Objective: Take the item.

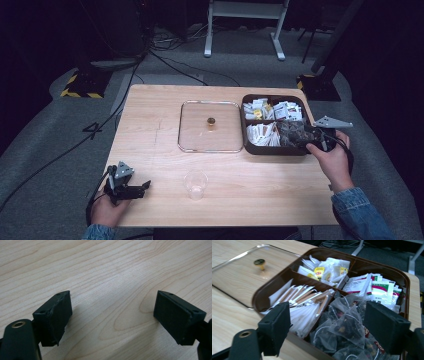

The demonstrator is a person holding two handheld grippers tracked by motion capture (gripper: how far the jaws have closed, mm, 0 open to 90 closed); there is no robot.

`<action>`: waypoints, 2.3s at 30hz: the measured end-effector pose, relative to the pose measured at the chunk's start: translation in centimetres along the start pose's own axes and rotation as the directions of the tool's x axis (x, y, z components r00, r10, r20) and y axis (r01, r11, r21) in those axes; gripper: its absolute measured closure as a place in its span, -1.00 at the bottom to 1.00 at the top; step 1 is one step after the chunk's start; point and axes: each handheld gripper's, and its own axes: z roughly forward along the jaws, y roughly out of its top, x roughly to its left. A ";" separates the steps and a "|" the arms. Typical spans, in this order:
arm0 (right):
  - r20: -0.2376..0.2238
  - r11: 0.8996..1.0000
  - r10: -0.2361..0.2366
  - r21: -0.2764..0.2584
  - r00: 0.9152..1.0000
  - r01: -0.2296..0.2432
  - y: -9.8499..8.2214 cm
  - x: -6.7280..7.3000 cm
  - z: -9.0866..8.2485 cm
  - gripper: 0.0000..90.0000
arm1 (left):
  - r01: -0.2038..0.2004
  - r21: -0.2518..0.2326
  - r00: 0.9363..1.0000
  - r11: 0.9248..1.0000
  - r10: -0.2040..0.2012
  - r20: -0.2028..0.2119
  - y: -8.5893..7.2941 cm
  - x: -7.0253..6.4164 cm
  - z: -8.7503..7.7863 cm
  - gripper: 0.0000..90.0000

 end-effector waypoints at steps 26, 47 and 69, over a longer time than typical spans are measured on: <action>0.049 0.989 -0.023 0.144 0.999 0.016 -1.7 -2.9 6.2 0.22 | 0.002 0.000 1.000 1.000 -0.002 0.000 0.0 0.0 0.0 -0.65; 0.058 0.981 -0.013 0.195 0.998 0.001 -1.8 -3.1 6.0 0.61 | 0.001 0.000 1.000 1.000 -0.001 0.000 0.0 0.0 0.0 -0.65; -0.048 0.997 0.075 -0.013 0.996 -0.076 0.9 -2.4 1.6 0.76 | -0.002 0.002 1.000 1.000 0.002 0.000 0.0 0.0 0.0 -0.65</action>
